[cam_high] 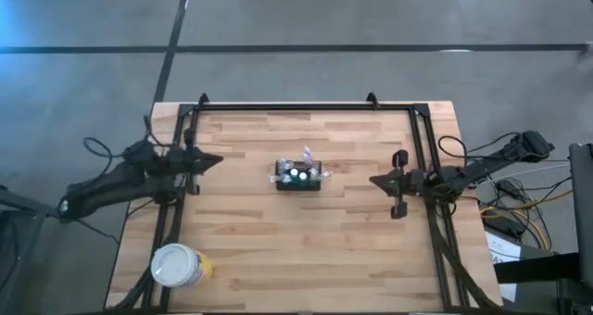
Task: Pick & Place toothbrushing station
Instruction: Return to Home Position
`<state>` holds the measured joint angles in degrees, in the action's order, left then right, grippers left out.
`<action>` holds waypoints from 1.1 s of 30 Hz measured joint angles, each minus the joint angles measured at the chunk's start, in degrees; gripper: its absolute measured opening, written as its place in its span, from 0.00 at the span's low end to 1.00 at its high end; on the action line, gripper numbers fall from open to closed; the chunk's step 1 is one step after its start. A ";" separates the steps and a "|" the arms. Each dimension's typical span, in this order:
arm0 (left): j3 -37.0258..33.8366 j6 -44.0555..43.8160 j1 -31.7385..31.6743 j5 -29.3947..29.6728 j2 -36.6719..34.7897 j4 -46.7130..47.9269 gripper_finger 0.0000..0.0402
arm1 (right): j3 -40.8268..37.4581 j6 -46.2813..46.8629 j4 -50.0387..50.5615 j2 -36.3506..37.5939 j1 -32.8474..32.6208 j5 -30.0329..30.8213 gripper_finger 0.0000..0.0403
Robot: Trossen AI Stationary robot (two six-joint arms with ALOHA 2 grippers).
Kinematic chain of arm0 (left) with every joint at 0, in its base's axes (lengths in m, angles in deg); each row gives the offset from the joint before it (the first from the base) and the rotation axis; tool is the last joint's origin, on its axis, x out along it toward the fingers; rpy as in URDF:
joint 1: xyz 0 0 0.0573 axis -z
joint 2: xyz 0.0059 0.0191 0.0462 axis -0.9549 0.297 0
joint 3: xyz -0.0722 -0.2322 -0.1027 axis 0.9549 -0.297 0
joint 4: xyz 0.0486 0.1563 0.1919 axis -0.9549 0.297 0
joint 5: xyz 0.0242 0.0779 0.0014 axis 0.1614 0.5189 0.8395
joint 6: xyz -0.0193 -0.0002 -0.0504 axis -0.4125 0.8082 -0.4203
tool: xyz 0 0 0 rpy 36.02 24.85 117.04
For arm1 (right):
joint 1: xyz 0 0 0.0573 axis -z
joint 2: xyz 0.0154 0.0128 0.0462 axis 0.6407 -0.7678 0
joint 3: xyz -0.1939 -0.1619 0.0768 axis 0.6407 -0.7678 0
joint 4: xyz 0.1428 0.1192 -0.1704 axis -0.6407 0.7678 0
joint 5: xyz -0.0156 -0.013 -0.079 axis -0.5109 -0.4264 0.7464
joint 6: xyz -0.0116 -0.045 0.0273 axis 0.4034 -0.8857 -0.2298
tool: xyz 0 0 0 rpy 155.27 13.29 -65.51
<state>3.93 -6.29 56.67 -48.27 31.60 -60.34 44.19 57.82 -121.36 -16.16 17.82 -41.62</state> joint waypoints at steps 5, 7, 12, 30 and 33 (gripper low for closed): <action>-6.56 -1.14 0.00 0.42 -8.35 -1.18 0.01 | 0.65 0.35 0.44 2.43 3.54 0.21 0.02; -8.35 -1.52 -0.02 1.38 -8.61 -0.91 0.01 | 1.21 -0.12 3.73 5.11 4.90 0.02 0.02; -8.96 -1.91 0.04 -2.12 -7.78 -0.86 0.02 | 5.67 3.39 24.46 16.13 8.45 -3.92 0.02; -11.72 1.24 -0.12 -0.25 -8.63 -7.26 0.01 | 1.42 7.54 38.40 30.77 12.53 -8.23 0.02; -15.42 1.01 -0.13 -0.61 -8.63 -10.33 0.01 | -1.03 8.60 36.55 31.83 13.76 -8.80 0.02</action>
<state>-11.49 -5.28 56.54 -48.88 22.96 -70.67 43.15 66.42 -84.82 15.67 31.59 -50.42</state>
